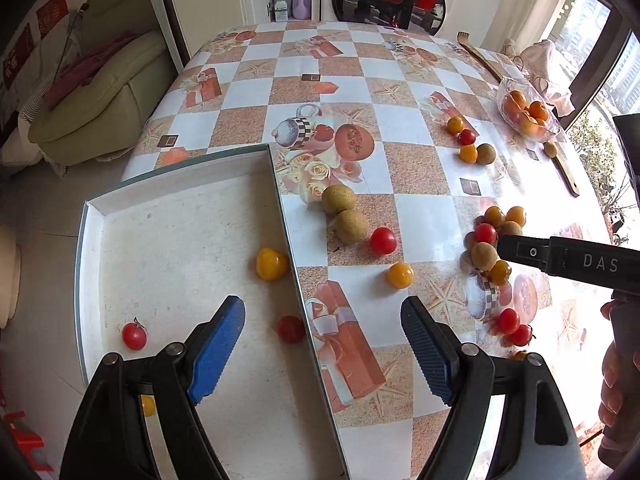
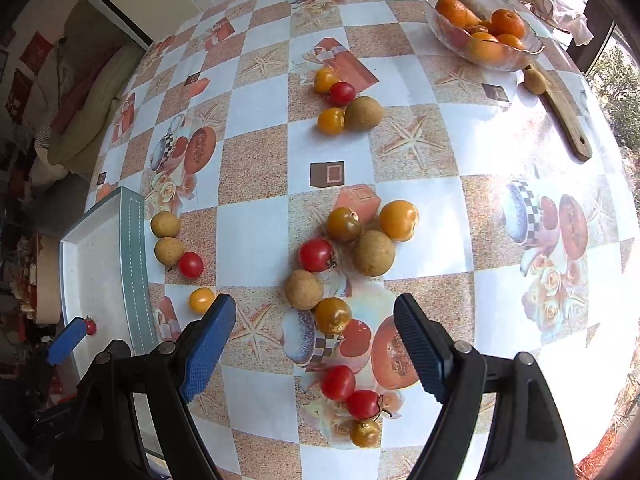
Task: Organize fruits
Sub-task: 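Grasp a yellow tomato with the left tool while the right tool grasps another yellow tomato, then carry both yellow tomatoes into the white tray and open both tools, then move both tools back toward the remaining tomatoes on the table, then grasp a yellow tomato with the left tool while the right tool grasps a brown fruit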
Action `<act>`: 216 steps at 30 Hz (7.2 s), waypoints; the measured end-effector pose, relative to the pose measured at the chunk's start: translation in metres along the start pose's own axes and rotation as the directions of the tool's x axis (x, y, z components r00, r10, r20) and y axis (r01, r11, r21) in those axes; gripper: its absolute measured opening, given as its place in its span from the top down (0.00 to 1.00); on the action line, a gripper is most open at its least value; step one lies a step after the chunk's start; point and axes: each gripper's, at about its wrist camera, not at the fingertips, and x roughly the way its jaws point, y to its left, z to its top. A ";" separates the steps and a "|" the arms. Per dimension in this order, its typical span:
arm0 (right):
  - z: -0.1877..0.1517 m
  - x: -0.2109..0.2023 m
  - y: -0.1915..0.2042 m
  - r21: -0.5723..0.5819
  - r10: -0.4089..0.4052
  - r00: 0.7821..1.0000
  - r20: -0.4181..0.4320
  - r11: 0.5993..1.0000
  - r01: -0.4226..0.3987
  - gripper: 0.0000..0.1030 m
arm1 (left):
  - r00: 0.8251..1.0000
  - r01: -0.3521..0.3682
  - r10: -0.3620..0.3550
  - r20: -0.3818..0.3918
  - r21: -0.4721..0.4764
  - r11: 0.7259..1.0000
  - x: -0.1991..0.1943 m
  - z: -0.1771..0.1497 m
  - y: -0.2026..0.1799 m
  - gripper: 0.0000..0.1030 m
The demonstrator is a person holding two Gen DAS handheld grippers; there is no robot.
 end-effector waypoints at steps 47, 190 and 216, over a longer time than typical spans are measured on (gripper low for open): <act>0.027 0.011 -0.054 0.020 0.068 0.998 0.020 0.997 -0.068 0.73 | 0.995 0.019 -0.027 -0.098 -0.077 0.997 0.064 0.013 -0.056 0.79; 0.132 0.001 -0.164 0.063 -0.239 0.948 0.209 0.971 0.231 0.46 | 0.997 0.074 -0.073 -0.011 0.160 0.984 0.107 0.117 -0.134 0.24; 0.120 -0.002 -0.159 -0.009 -0.164 0.964 0.208 0.986 0.169 0.74 | 0.992 0.123 -0.124 -0.010 0.252 0.960 0.112 0.123 -0.165 0.79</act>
